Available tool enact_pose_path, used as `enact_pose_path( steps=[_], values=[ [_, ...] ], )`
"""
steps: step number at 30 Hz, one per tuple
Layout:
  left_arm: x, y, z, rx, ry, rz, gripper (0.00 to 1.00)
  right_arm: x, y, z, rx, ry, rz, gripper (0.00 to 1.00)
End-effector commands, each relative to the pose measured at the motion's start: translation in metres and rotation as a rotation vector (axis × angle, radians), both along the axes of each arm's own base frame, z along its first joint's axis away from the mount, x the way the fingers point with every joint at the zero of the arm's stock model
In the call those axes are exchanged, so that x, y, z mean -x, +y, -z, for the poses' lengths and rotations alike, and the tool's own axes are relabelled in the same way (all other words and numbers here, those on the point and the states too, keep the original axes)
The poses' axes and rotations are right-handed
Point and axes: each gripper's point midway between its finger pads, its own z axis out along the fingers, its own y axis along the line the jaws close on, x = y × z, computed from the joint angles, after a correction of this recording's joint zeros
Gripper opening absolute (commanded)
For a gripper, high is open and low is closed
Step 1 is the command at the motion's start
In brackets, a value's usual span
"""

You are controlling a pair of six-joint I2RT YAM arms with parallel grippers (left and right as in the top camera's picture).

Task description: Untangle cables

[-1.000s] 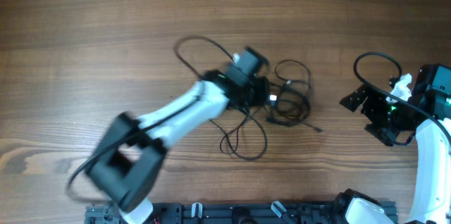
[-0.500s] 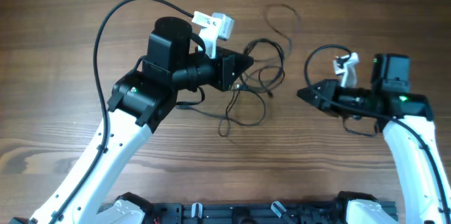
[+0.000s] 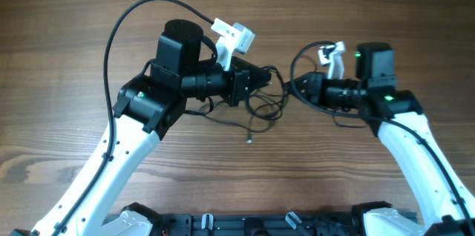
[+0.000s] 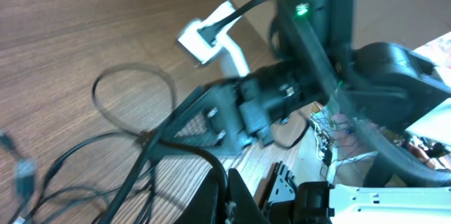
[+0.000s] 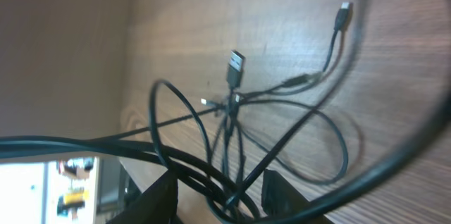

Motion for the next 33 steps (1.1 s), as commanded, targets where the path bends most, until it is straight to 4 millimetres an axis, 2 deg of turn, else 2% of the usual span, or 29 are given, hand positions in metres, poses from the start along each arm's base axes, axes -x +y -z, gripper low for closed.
enact_pose_path(
  steps=[1, 3, 6, 9, 11, 12, 14, 16, 17, 19, 20, 23, 24, 25, 26, 27, 28, 31, 32, 33],
  values=[
    [0.010, -0.003, -0.019, 0.068, -0.032, 0.065, 0.04, -0.006, 0.000, 0.033, 0.142, 0.052, 0.059, 0.40],
    [0.015, -0.005, -0.032, 0.106, -0.067, 0.099, 0.04, -0.014, -0.012, 0.056, 0.238, 0.118, 0.173, 0.41],
    [0.016, 0.008, -0.047, 0.122, -0.104, 0.068, 0.04, -0.017, -0.018, 0.073, 0.269, 0.172, 0.208, 0.42],
    [0.008, 0.036, -0.055, 0.119, -0.114, -0.019, 0.04, -0.019, -0.028, 0.082, 0.286, 0.194, 0.227, 0.53],
    [0.001, 0.058, -0.053, 0.106, -0.090, -0.088, 0.04, -0.023, -0.048, 0.084, 0.309, 0.213, 0.289, 0.55],
    [-0.002, 0.067, -0.053, 0.101, -0.080, -0.119, 0.04, -0.023, -0.062, 0.088, 0.329, 0.238, 0.328, 0.49],
    [-0.009, 0.093, -0.054, 0.094, -0.071, -0.208, 0.04, -0.015, -0.108, 0.100, 0.415, 0.322, 0.453, 0.04],
    [-0.016, 0.116, -0.059, 0.100, -0.077, -0.287, 0.04, -0.005, -0.141, 0.107, 0.473, 0.364, 0.495, 0.04],
    [-0.023, 0.140, -0.065, 0.115, -0.075, -0.380, 0.04, 0.004, -0.165, 0.110, 0.493, 0.390, 0.504, 0.04],
    [-0.026, 0.152, -0.067, 0.130, -0.060, -0.417, 0.04, 0.008, -0.172, 0.108, 0.452, 0.404, 0.504, 0.04],
    [-0.025, 0.153, -0.068, 0.137, -0.057, -0.413, 0.04, 0.006, -0.164, 0.103, 0.383, 0.369, 0.441, 0.05],
    [-0.022, 0.149, -0.069, 0.151, -0.052, -0.382, 0.04, 0.000, -0.104, 0.060, 0.083, 0.096, 0.087, 0.33],
    [-0.021, 0.149, -0.069, 0.154, -0.051, -0.376, 0.04, 0.002, -0.081, 0.037, -0.043, -0.034, -0.039, 0.45],
    [-0.021, 0.148, -0.070, 0.157, -0.051, -0.370, 0.04, 0.006, -0.066, 0.019, -0.129, -0.132, -0.123, 0.60],
    [-0.019, 0.147, -0.070, 0.162, -0.049, -0.358, 0.04, 0.011, -0.052, 0.002, -0.207, -0.246, -0.214, 0.81],
    [-0.018, 0.146, -0.071, 0.166, -0.048, -0.350, 0.04, 0.014, -0.042, -0.007, -0.240, -0.320, -0.272, 0.88],
    [-0.016, 0.144, -0.072, 0.172, -0.046, -0.338, 0.04, 0.017, -0.032, -0.013, -0.258, -0.391, -0.330, 0.93],
    [-0.013, 0.142, -0.073, 0.184, -0.042, -0.315, 0.04, 0.024, 0.010, -0.021, -0.256, -0.564, -0.517, 1.00],
    [-0.012, 0.141, -0.074, 0.187, -0.041, -0.309, 0.04, 0.025, 0.035, -0.027, -0.261, -0.623, -0.589, 1.00],
    [-0.011, 0.141, -0.074, 0.189, -0.041, -0.305, 0.04, 0.023, 0.044, -0.029, -0.255, -0.627, -0.601, 1.00]
  ],
)
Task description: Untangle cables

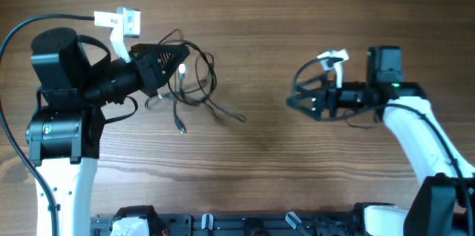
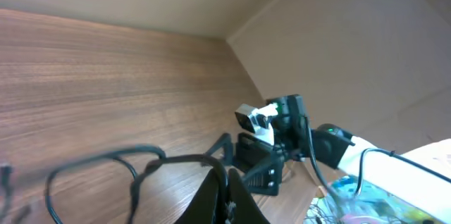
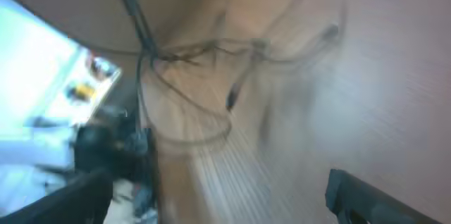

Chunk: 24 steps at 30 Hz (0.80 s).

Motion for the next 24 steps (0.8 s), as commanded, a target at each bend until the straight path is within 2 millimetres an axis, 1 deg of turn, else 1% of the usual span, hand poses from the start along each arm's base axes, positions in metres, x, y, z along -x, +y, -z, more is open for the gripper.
enact_pose_path(
  steps=[1, 2, 3, 4, 6, 7, 8, 9, 12, 13, 14, 15, 16, 17, 18, 19, 21, 22, 24],
  values=[
    [0.009, -0.005, -0.009, 0.029, -0.015, 0.050, 0.04, 0.008, 0.062, -0.022, -0.039, -0.130, -0.157, 1.00],
    [0.009, -0.005, -0.009, 0.029, -0.016, 0.050, 0.04, 0.003, 0.077, -0.018, 0.012, -0.140, -0.126, 1.00],
    [0.009, -0.005, -0.009, 0.029, -0.016, 0.049, 0.04, 0.002, 0.088, -0.015, 0.045, -0.156, -0.115, 1.00],
    [0.009, -0.005, -0.009, 0.029, -0.016, 0.049, 0.04, 0.010, 0.105, -0.012, 0.072, -0.185, -0.138, 1.00],
    [0.009, -0.004, -0.009, 0.028, -0.016, 0.048, 0.04, 0.029, 0.126, -0.008, 0.089, -0.191, -0.198, 0.98],
    [0.009, -0.004, -0.009, 0.028, -0.017, 0.048, 0.04, 0.041, 0.137, -0.001, 0.117, -0.187, -0.228, 0.95],
    [0.008, -0.004, -0.008, 0.026, -0.017, 0.044, 0.04, 0.050, 0.142, 0.007, 0.158, -0.172, -0.236, 0.94],
    [0.008, -0.003, -0.008, 0.024, -0.018, 0.039, 0.04, 0.056, 0.145, 0.010, 0.169, -0.162, -0.248, 0.94],
    [0.006, -0.003, -0.009, 0.020, -0.025, 0.031, 0.04, 0.071, 0.154, 0.011, 0.166, -0.080, -0.265, 0.81],
    [0.006, -0.003, -0.009, 0.022, -0.022, 0.030, 0.04, 0.072, 0.155, 0.013, 0.175, -0.078, -0.264, 0.68],
    [0.006, -0.003, -0.009, 0.024, -0.020, 0.030, 0.04, 0.070, 0.155, 0.018, 0.205, -0.082, -0.244, 0.50],
    [0.006, -0.003, -0.009, 0.024, -0.019, 0.030, 0.04, 0.062, 0.152, 0.028, 0.270, -0.093, -0.188, 0.18],
    [0.006, -0.003, -0.009, 0.024, -0.019, 0.029, 0.04, 0.050, 0.145, 0.038, 0.341, -0.077, -0.102, 0.04],
    [0.005, -0.001, -0.009, 0.023, -0.019, 0.025, 0.04, 0.029, 0.127, 0.053, 0.439, 0.008, 0.086, 0.04],
    [0.004, 0.002, -0.008, 0.024, -0.015, 0.013, 0.04, 0.015, 0.108, 0.061, 0.490, 0.084, 0.230, 0.04],
    [0.002, 0.008, -0.007, 0.024, -0.005, -0.009, 0.04, 0.005, 0.088, 0.066, 0.524, 0.143, 0.333, 0.04],
    [-0.006, 0.032, 0.002, 0.018, 0.044, -0.108, 0.04, -0.009, 0.047, 0.066, 0.552, 0.233, 0.485, 0.04],
    [-0.010, 0.046, 0.008, 0.009, 0.074, -0.171, 0.04, -0.018, 0.022, 0.062, 0.552, 0.264, 0.559, 0.04],
    [-0.018, 0.086, 0.025, -0.020, 0.145, -0.344, 0.04, -0.030, -0.023, 0.052, 0.539, 0.297, 0.683, 0.04]
  ],
)
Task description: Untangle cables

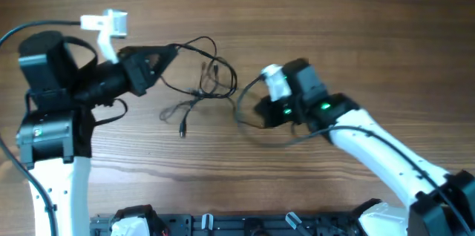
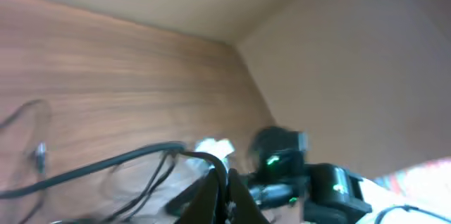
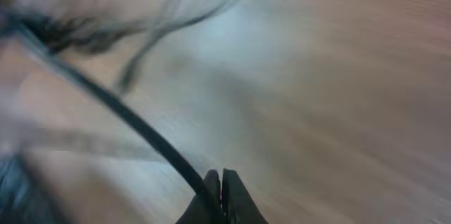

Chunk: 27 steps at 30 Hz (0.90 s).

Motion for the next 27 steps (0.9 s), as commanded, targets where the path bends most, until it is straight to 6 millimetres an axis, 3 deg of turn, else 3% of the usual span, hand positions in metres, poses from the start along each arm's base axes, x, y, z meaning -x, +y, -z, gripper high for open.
enact_pose_path(
  steps=[1, 4, 8, 14, 17, 23, 27],
  values=[
    [-0.013, 0.069, 0.019, -0.058, 0.089, -0.297, 0.04, -0.039, -0.089, -0.026, 0.035, -0.045, 0.359, 0.04],
    [-0.011, 0.121, 0.031, -0.071, 0.151, -0.489, 0.04, -0.047, -0.133, -0.041, -0.028, -0.048, 0.481, 0.04],
    [-0.003, 0.168, 0.032, -0.059, 0.160, -0.641, 0.04, -0.048, -0.182, -0.041, -0.035, -0.020, 0.638, 0.04],
    [0.008, 0.214, 0.040, -0.046, 0.228, -0.856, 0.04, -0.045, -0.203, -0.036, -0.010, 0.002, 0.704, 0.04],
    [0.016, 0.238, 0.048, -0.036, 0.286, -0.998, 0.04, -0.028, -0.247, -0.019, 0.111, 0.092, 0.995, 0.04],
    [0.016, 0.267, 0.060, -0.040, 0.324, -1.087, 0.04, -0.001, -0.314, -0.012, 0.202, 0.143, 1.214, 0.04],
    [0.004, 0.283, 0.083, -0.022, 0.384, -1.089, 0.04, 0.014, -0.346, -0.012, 0.166, 0.153, 1.248, 0.04]
  ],
)
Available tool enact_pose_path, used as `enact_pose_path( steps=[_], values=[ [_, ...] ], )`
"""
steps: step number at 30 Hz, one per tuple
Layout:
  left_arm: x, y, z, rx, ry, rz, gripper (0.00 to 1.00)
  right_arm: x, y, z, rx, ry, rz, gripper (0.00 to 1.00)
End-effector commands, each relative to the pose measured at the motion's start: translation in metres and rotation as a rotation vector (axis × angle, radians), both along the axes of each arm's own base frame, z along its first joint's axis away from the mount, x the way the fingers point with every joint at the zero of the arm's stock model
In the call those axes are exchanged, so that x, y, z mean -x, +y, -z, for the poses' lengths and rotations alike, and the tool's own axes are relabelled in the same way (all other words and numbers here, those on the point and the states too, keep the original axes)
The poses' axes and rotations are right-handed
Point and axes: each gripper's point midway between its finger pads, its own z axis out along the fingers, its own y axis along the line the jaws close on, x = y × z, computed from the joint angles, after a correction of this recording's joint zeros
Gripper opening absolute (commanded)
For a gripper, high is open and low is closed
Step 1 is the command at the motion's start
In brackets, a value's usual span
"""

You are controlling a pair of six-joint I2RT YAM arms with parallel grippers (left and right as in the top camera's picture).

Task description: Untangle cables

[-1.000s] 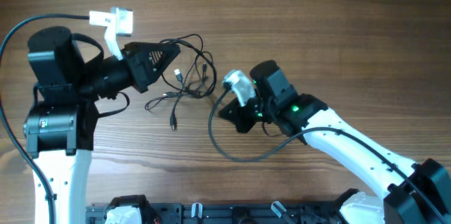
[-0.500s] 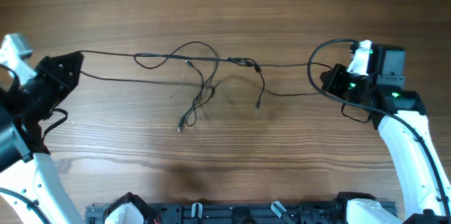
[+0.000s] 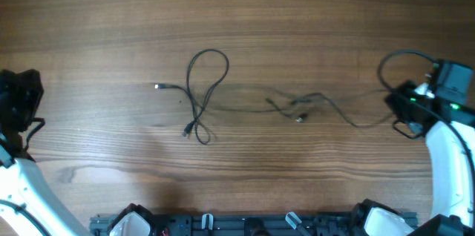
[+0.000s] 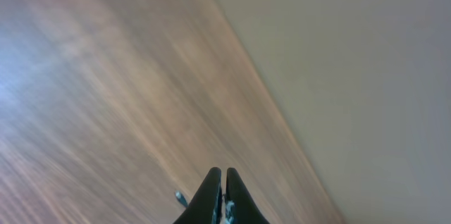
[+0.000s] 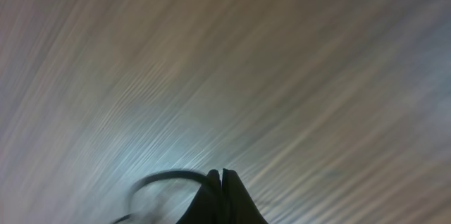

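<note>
A black cable (image 3: 205, 93) lies in a crossed loop left of the table's middle, its light plug (image 3: 158, 86) pointing left. A second thin cable (image 3: 319, 101), blurred, stretches from the middle out to the right arm (image 3: 438, 102). In the right wrist view my right gripper (image 5: 221, 176) is shut, with a black cable loop (image 5: 165, 177) coming out at its tips. My left gripper (image 4: 220, 177) is shut with nothing seen between its fingers; a small silver plug tip (image 4: 181, 197) shows beside it. The left arm (image 3: 18, 102) stands at the far left edge.
Brown wood-grain tabletop (image 3: 297, 21) all round. A plain beige wall (image 4: 352, 55) fills the right of the left wrist view. Black arm mounts (image 3: 245, 225) line the front edge.
The left arm has gone from upper left of centre to the far left edge and let go of the cable. The right gripper has moved from the middle to the right edge, drawing one cable out.
Both grippers were close together at the middle, shut in one tangle. Then the left held the bundle at the left, the right stood apart at the right. Then the right was shut on a cable by the bundle. Now two cables lie apart.
</note>
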Motion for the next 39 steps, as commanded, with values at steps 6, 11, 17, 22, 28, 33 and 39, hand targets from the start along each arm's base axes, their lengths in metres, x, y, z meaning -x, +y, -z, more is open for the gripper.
enact_pose_path(
  steps=[6, 11, 17, 22, 28, 33, 39],
  values=[
    [-0.028, 0.020, 0.069, 0.199, 0.118, 0.035, 0.04, 0.008, -0.012, -0.010, -0.064, -0.086, -0.138, 0.04],
    [-0.052, -0.057, 0.057, 0.283, -0.028, 0.471, 0.11, -0.019, 0.080, -0.040, -0.244, -0.316, -0.594, 0.05],
    [-0.067, -0.161, 0.071, 0.220, 0.077, 0.758, 0.18, -0.044, 0.212, -0.061, -0.308, -0.409, -0.930, 0.05],
    [-0.077, -0.172, 0.092, 0.219, 0.240, 0.598, 0.23, -0.059, 0.274, -0.071, -0.240, -0.479, -0.969, 0.08],
    [-0.056, -0.183, 0.104, 0.292, 0.343, 0.594, 0.94, -0.064, 0.177, -0.023, 0.012, -0.221, -0.568, 1.00],
    [-0.045, -0.224, 0.107, 0.296, 0.399, 0.704, 1.00, -0.015, 0.099, 0.012, 0.057, 0.071, -0.257, 1.00],
    [-0.031, -0.292, 0.121, 0.320, 0.557, 0.623, 0.78, 0.014, 0.070, 0.022, 0.037, 0.191, -0.164, 1.00]
  ],
)
